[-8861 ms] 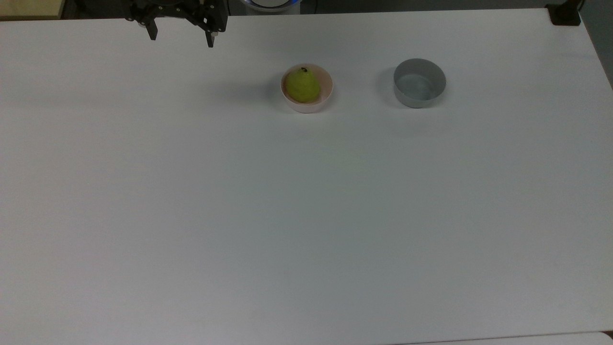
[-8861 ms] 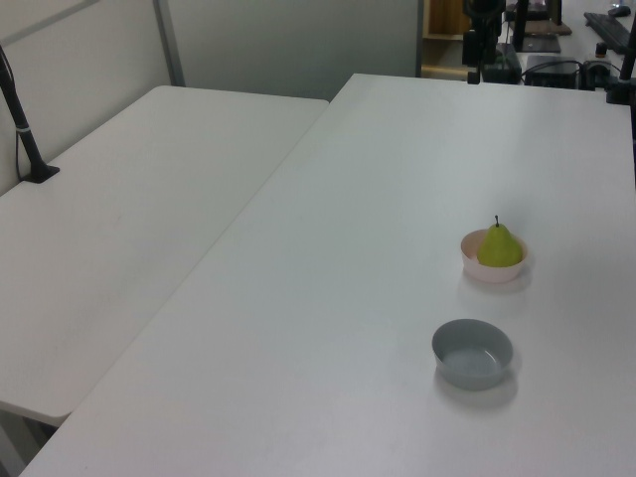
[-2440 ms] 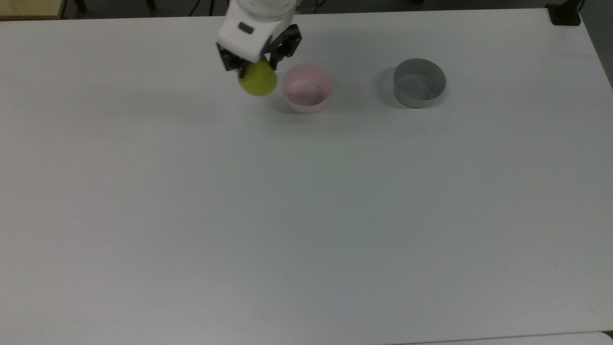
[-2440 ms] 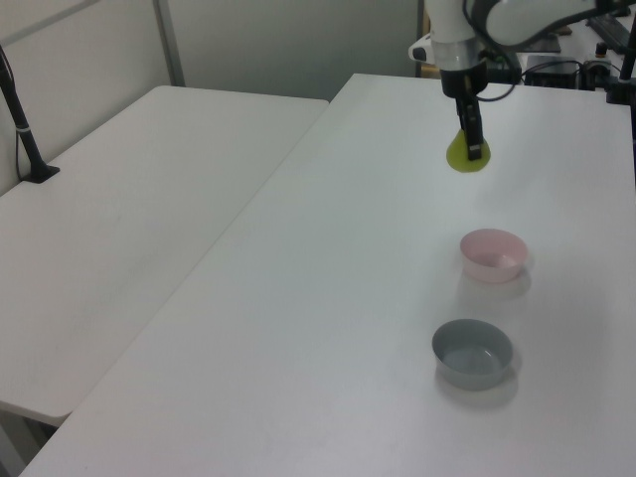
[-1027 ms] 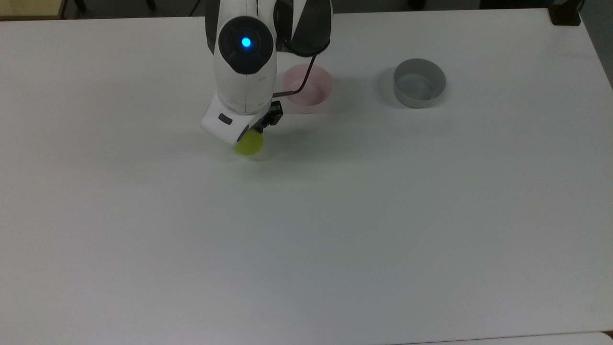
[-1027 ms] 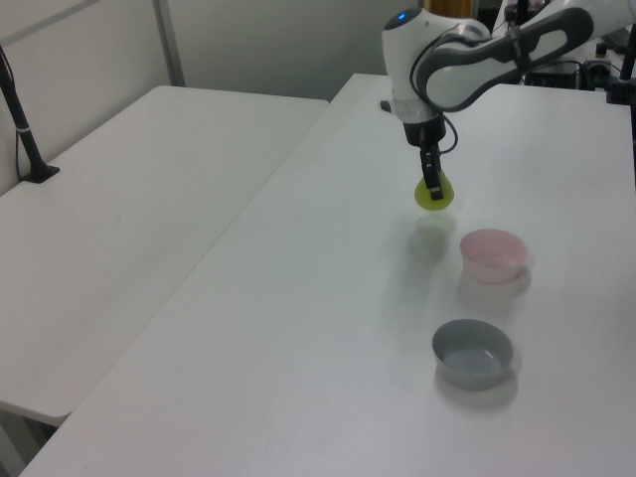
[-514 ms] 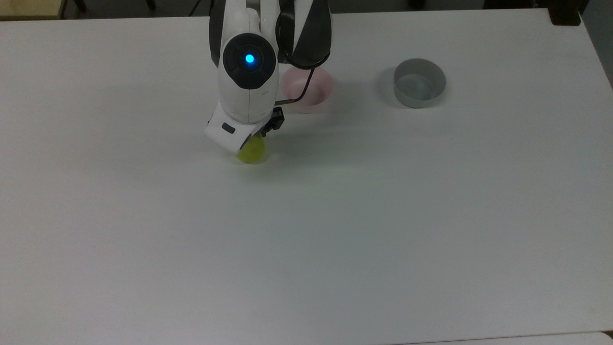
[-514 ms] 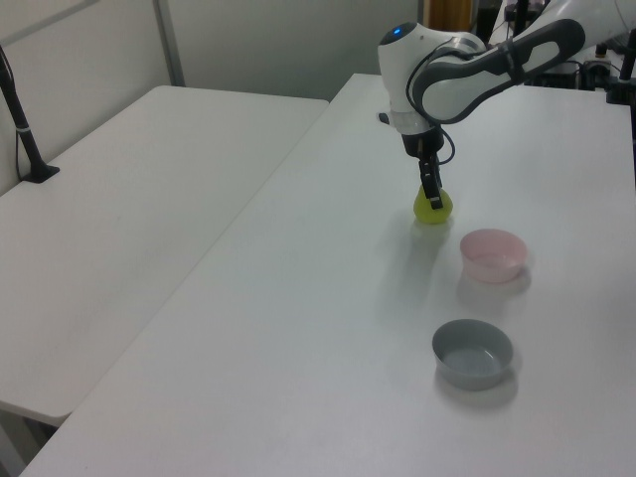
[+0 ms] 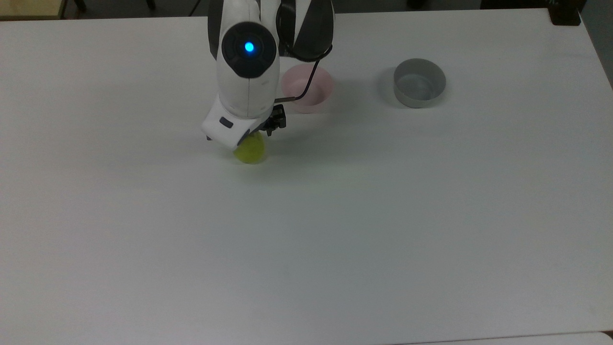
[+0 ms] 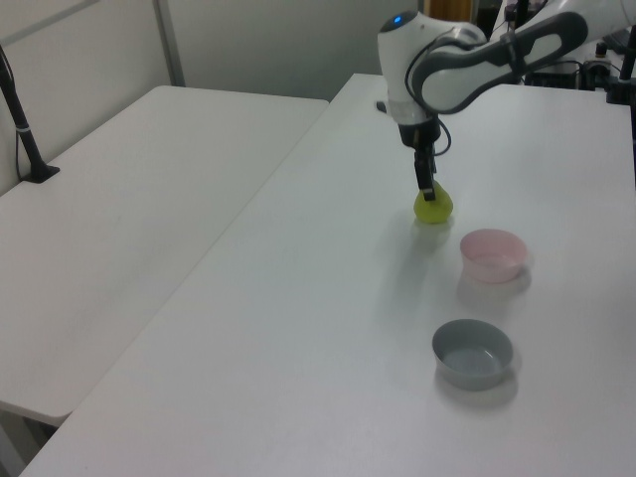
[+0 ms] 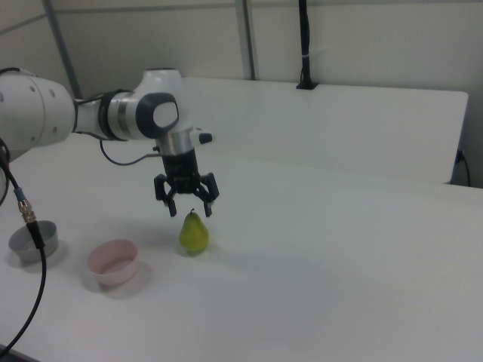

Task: Pick up a pear from the bowl
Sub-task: 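Open the gripper to release the pear and raise it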

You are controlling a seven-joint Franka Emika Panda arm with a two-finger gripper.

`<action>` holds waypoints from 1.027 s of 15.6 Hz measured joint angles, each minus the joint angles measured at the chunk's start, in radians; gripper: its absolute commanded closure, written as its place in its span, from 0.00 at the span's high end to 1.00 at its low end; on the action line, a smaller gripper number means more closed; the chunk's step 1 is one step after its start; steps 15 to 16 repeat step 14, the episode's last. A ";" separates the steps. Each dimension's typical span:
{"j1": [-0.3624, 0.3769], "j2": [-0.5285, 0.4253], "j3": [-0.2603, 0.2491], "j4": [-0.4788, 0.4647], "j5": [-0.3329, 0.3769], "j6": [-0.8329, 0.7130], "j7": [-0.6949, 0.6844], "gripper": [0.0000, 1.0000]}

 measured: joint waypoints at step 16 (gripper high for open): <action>-0.079 -0.329 -0.003 -0.025 0.000 -0.132 0.122 1.00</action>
